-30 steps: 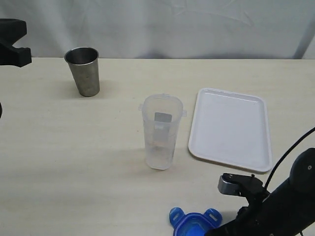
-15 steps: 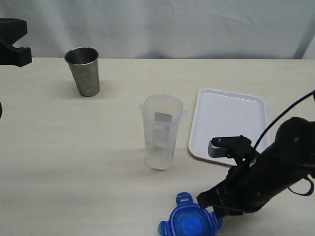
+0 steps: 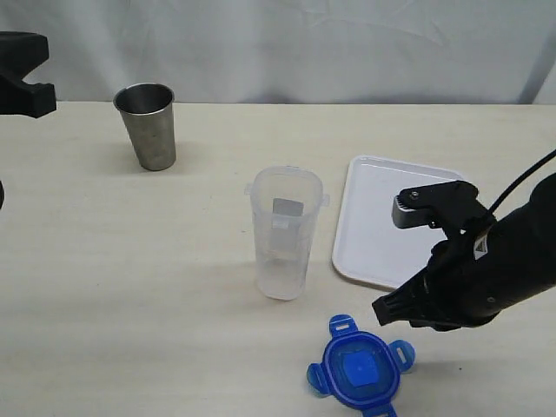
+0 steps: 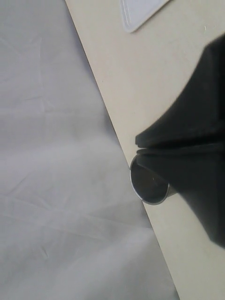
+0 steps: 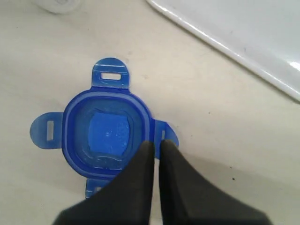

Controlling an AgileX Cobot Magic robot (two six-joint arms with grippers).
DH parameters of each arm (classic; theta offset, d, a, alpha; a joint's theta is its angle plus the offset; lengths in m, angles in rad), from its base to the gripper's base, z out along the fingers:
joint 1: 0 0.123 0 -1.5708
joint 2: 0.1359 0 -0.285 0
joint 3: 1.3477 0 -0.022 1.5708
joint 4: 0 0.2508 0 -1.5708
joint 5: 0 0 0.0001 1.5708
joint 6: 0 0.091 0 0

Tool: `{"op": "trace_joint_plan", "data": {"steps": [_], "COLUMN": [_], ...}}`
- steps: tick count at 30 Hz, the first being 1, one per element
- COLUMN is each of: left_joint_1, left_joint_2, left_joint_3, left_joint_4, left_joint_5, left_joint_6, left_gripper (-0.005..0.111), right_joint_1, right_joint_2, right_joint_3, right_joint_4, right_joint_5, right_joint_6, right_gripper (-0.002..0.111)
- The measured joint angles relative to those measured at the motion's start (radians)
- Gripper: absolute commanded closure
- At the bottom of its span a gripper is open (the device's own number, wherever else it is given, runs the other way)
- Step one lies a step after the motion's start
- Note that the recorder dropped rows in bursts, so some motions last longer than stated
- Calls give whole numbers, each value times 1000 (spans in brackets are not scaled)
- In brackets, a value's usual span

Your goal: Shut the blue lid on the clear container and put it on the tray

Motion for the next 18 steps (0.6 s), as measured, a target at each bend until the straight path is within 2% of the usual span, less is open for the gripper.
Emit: {"op": "trace_joint_plan", "data": {"steps": [3,4,8,10,18], "left_joint_1": [0,0,0,0,0], "left_joint_2": [0,0,0,0,0], "left_joint_3": [0,0,0,0,0], "left_joint_4": [0,0,0,0,0], "left_joint_5": [-1,-1,-1,-1,-5], "left_joint_6": [0,0,0,-3,-10], "left_gripper": [107,107,107,107,107], "right_joint_1": [0,0,0,0,0], "right_joint_2": [-14,-14,6,32,193], "right_joint_3": [0,0,0,0,-1], "right_joint_4": [-9,-13,-37,-39,-26], "right_joint_5": [25,36,76,80,2], "right_joint_6": [11,13,34,39,43], "right_gripper": [102,98,71,62,61]}}
